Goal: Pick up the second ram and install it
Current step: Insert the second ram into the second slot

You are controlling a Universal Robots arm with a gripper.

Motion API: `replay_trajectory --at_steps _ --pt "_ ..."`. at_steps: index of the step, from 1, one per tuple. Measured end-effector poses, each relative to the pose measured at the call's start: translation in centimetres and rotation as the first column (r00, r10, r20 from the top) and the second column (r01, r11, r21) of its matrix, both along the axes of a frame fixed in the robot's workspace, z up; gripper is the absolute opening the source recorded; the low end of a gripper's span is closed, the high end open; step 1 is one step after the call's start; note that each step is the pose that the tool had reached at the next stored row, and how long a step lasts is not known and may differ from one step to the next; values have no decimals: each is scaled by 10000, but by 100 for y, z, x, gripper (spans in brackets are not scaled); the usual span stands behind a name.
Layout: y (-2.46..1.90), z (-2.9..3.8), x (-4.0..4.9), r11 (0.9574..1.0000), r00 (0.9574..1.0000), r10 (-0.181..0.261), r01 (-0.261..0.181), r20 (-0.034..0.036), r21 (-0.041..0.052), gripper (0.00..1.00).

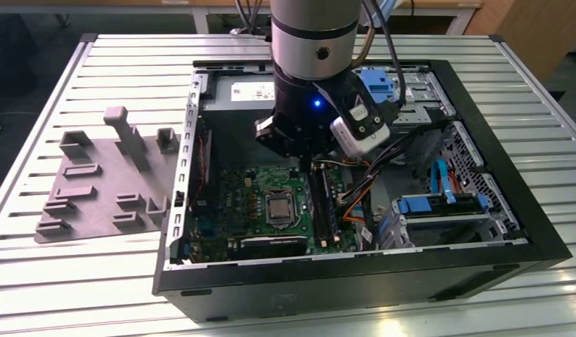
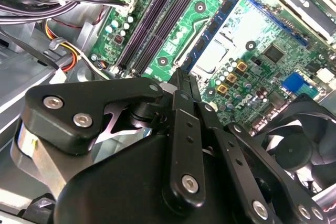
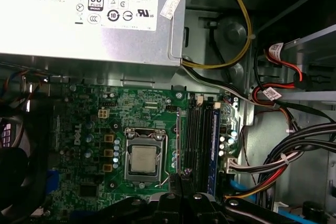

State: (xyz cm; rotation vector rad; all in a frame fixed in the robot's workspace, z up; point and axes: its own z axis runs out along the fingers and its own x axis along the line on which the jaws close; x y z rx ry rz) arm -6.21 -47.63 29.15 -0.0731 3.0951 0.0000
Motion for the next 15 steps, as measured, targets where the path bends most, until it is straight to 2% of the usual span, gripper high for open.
replay_trajectory --at_steps 15 --pt "-1 -91 13 10000 10000 -3 3 0 -1 12"
